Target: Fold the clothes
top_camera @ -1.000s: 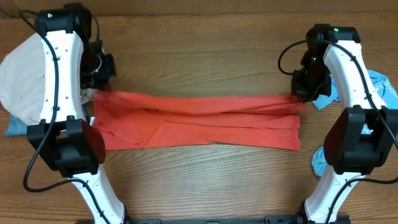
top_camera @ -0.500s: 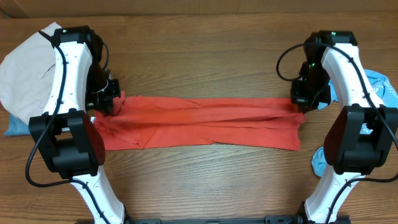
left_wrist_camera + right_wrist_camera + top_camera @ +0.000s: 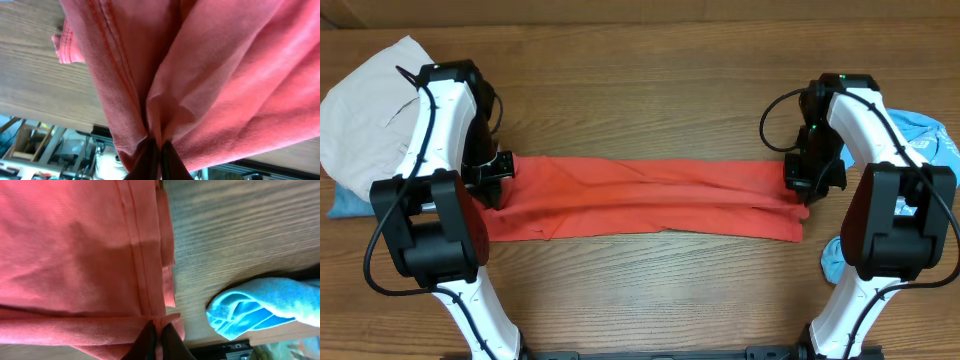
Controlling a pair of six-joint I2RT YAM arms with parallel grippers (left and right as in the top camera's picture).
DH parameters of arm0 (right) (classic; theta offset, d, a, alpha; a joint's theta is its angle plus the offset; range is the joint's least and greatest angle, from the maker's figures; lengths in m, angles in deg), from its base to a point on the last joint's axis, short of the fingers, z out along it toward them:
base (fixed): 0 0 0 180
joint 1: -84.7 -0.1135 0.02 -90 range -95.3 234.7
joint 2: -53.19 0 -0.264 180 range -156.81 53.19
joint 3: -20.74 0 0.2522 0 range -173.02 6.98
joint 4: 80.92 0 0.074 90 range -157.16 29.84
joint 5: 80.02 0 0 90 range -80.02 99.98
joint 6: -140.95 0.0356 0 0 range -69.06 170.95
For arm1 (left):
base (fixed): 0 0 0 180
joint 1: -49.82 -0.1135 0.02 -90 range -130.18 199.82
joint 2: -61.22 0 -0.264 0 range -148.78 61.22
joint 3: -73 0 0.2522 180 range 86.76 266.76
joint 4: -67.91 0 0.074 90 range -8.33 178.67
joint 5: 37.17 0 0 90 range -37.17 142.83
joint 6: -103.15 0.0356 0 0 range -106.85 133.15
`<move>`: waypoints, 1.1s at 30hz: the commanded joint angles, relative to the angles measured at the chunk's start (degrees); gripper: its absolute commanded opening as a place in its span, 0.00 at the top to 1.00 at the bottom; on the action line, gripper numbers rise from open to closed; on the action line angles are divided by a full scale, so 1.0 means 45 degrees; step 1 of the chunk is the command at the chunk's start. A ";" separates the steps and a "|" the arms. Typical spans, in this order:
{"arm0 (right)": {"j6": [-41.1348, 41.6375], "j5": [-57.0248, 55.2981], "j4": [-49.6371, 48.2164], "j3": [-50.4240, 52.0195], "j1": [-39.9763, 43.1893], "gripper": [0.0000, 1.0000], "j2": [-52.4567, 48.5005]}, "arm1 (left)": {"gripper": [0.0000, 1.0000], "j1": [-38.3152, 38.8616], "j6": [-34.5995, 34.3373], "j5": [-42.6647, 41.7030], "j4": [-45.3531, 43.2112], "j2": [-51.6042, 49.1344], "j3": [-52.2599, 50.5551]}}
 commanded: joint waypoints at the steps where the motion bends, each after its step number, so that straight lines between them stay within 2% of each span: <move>1: -0.0102 -0.0325 -0.0204 0.0345 0.0131 0.84 0.0301 | 0.96 -0.0068 -0.0364 0.0486 0.0058 0.0340 -0.0306; 2: -0.0107 -0.0325 -0.0257 0.0423 0.0131 0.79 0.0301 | 0.96 -0.0068 -0.0369 0.0549 0.0058 0.0340 -0.0330; 4: -0.0107 -0.0325 -0.0316 0.0583 0.0131 0.76 0.0301 | 0.96 -0.0068 -0.0500 0.0704 0.0063 0.0340 -0.0345; 27: -0.0102 -0.0296 -0.0777 0.0874 0.0131 0.75 0.0301 | 0.94 -0.0063 -0.0597 0.0806 -0.0393 0.0335 -0.0452; 28: -0.0102 -0.0296 -0.0777 0.0874 0.0131 0.75 0.0301 | 0.91 -0.0063 -0.0597 0.0806 -0.0486 0.0335 -0.0495; 30: -0.0102 -0.0296 -0.0772 0.0874 0.0131 0.74 0.0301 | 0.78 -0.0063 -0.0597 0.0806 -0.0627 0.0335 -0.0583; 33: -0.0102 -0.0301 -0.0724 0.0874 0.0131 0.74 0.0301 | 0.50 -0.0063 -0.0597 0.0869 -0.0806 0.0335 -0.0748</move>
